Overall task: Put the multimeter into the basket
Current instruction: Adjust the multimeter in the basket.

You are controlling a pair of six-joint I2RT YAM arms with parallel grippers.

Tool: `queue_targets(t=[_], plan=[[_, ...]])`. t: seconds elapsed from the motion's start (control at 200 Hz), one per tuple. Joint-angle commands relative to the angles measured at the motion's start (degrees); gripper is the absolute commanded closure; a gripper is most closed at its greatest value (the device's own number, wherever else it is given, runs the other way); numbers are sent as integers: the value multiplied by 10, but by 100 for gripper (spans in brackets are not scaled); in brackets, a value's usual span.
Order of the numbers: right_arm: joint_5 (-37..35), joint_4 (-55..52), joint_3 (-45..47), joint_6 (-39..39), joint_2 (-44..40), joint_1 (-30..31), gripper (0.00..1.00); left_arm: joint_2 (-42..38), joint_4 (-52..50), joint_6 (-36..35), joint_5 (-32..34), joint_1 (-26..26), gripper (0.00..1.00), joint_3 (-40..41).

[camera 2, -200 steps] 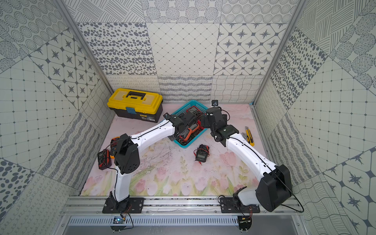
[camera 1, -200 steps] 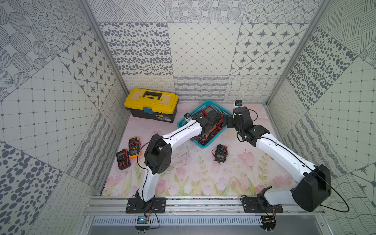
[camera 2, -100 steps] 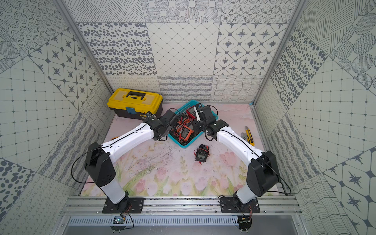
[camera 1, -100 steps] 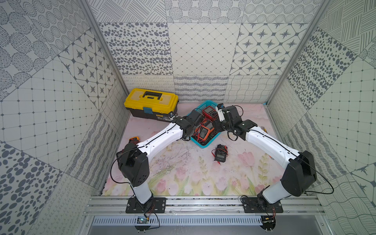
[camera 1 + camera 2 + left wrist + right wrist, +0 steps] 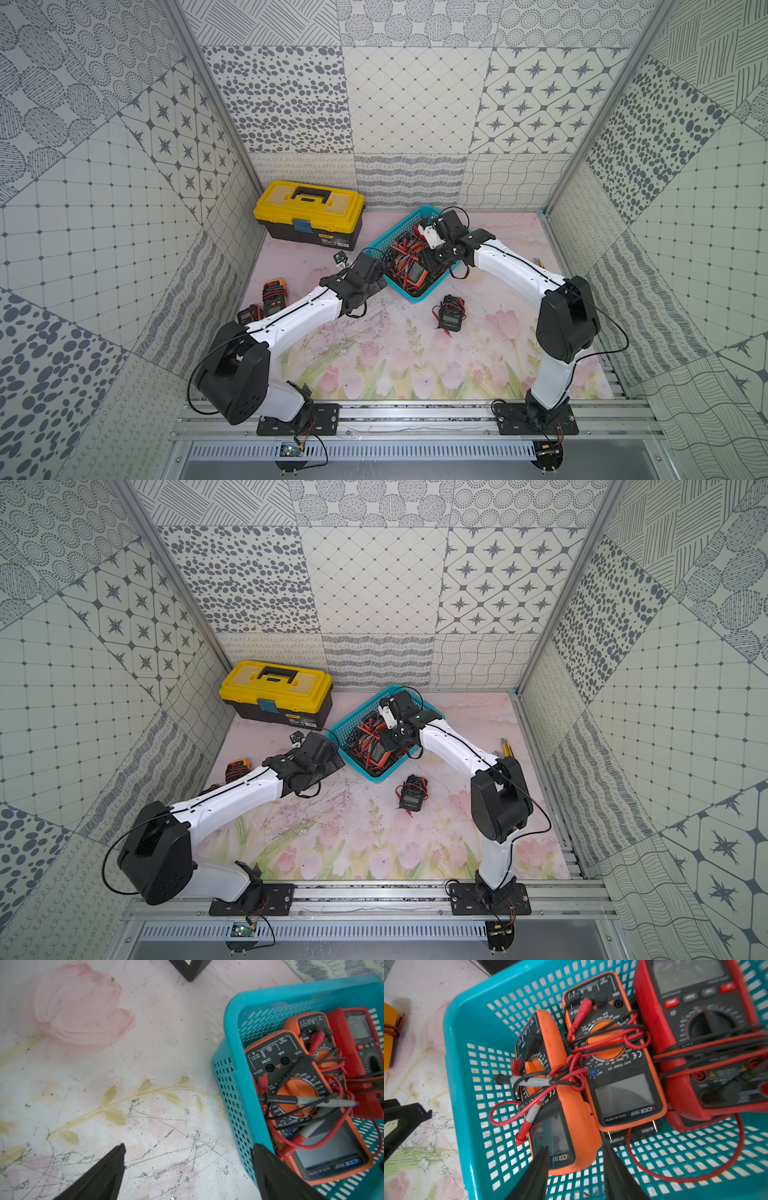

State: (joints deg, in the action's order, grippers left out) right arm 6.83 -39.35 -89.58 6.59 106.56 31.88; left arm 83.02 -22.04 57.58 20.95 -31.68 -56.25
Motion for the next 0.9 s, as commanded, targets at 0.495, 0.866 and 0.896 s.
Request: queue_targets(t=[0.495, 0.866, 0.896], plan=[[95, -76, -14, 41, 70, 5, 75, 68, 143, -64, -183, 6, 1, -31], [113, -137, -39, 59, 101, 14, 77, 94, 166, -57, -219, 5, 1, -45], [110, -145, -38, 58, 101, 17, 77, 94, 167, -58, -219, 5, 1, -46]])
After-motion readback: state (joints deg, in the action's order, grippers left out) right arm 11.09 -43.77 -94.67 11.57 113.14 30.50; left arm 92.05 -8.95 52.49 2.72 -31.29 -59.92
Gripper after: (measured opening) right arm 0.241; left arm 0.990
